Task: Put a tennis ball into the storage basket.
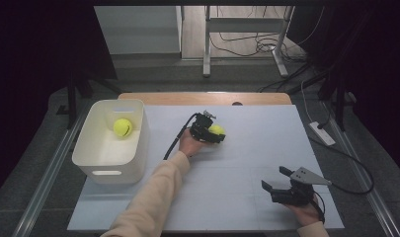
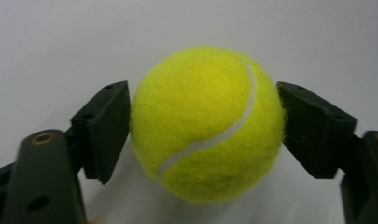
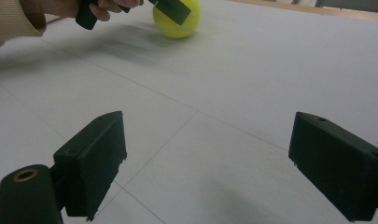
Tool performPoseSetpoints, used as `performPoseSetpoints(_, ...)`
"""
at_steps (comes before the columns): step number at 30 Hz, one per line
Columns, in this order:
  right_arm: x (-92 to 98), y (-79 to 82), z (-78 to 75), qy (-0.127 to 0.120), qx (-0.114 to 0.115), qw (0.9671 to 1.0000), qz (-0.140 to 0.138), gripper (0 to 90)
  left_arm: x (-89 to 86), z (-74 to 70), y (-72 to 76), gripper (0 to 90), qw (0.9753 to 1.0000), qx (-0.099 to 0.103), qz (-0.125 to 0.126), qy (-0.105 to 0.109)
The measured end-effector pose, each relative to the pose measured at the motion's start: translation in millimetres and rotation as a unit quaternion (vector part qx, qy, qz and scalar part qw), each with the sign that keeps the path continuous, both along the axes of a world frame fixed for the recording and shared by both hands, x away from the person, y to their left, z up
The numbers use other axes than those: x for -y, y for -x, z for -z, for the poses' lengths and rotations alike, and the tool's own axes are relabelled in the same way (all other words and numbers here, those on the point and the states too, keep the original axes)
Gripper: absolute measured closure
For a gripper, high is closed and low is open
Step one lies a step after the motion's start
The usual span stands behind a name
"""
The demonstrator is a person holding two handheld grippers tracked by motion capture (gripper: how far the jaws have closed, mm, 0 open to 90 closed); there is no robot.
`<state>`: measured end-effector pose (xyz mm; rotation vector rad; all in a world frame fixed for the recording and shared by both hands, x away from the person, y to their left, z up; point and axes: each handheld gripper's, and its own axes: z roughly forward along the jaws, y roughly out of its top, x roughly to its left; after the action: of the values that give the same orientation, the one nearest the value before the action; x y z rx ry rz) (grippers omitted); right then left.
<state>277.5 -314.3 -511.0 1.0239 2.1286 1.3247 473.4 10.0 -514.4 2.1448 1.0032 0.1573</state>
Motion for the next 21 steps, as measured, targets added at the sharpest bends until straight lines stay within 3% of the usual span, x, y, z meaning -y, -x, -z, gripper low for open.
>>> performPoseSetpoints(9, 0.4, 0.1, -0.2, -0.002, 0.001, 1.0, 0.0, 10.9, 0.5, -2.2, 1.3, 26.9, 0.9999, 0.005, -0.001, -0.009)
performPoseSetpoints(21, 0.9, 0.0, -0.5, -0.001, 0.001, 1.0, 0.002, 11.0, -7.6, -21.4, 11.3, 27.2, 0.9996, 0.018, 0.011, 0.017)
